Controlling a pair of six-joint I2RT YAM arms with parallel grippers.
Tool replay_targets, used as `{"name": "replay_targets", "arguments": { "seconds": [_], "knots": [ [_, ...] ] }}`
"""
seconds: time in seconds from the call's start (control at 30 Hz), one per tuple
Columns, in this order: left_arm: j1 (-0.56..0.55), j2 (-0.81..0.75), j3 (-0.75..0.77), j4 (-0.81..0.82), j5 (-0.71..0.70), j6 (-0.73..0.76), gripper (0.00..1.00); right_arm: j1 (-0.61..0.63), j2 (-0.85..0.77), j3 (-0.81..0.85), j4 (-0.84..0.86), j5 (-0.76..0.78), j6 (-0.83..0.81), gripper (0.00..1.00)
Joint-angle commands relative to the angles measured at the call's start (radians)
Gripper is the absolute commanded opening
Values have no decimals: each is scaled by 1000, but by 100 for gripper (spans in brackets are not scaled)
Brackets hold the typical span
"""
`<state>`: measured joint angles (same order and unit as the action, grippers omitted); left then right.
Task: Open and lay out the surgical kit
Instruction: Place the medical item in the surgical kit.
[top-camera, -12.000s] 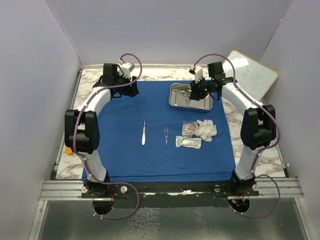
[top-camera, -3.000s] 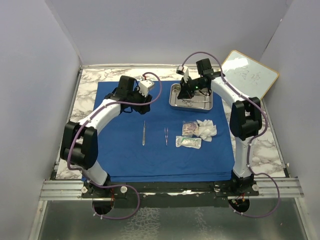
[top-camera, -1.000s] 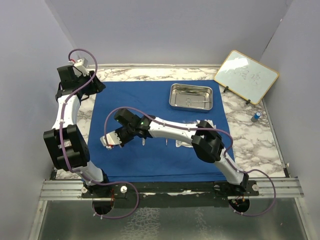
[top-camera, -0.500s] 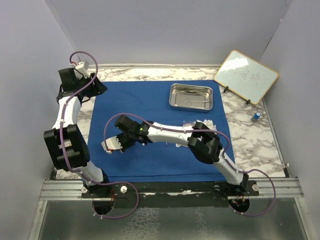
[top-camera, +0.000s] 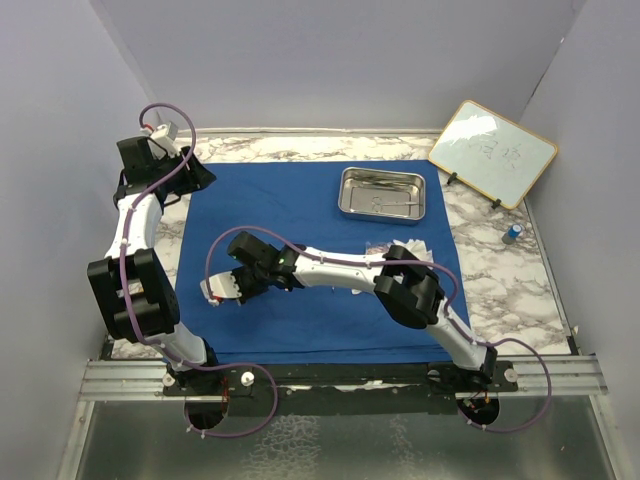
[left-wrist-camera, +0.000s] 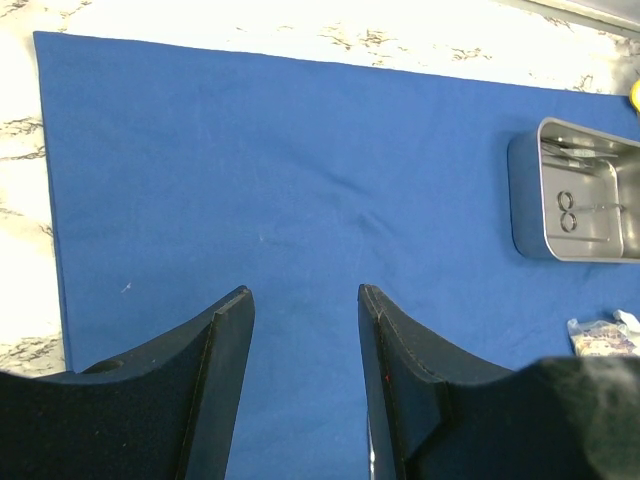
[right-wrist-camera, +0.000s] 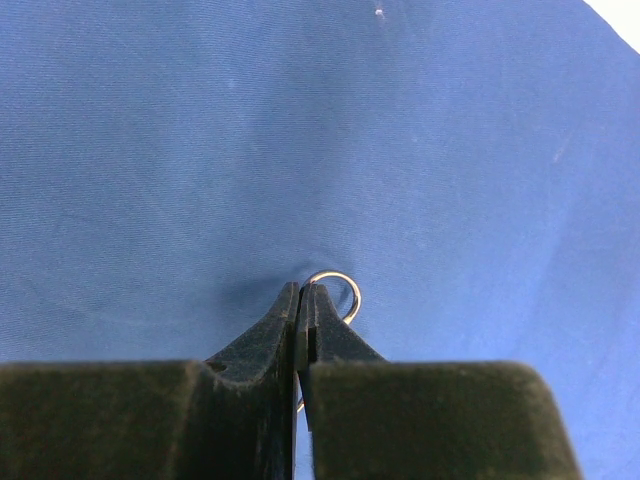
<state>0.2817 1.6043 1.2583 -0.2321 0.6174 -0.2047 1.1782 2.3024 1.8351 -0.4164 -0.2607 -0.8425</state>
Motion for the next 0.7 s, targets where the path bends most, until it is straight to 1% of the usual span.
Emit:
{"name": "replay_targets", "arguments": {
  "seconds": [0.0, 0.2, 0.3, 0.43, 0.5, 0.67],
  "knots": [
    [11, -46, -13, 28, 35, -6, 49, 11, 36, 17, 30, 23, 25, 1],
    [15, -44, -18, 34, 34, -5, 49, 11, 47, 21, 20, 15, 27, 2],
    [16, -46, -21, 36, 36, -5, 49, 11, 51, 21, 17, 14, 31, 5],
    [18, -49, -25, 39, 35, -5, 49, 11, 48, 32, 8, 3, 39, 12],
    [17, -50, -26, 40, 35, -4, 49, 11, 43, 38, 1, -6, 40, 19],
    [18, -52, -29, 42, 34, -5, 49, 11, 28, 60, -11, -12, 54, 32]
  ]
}}
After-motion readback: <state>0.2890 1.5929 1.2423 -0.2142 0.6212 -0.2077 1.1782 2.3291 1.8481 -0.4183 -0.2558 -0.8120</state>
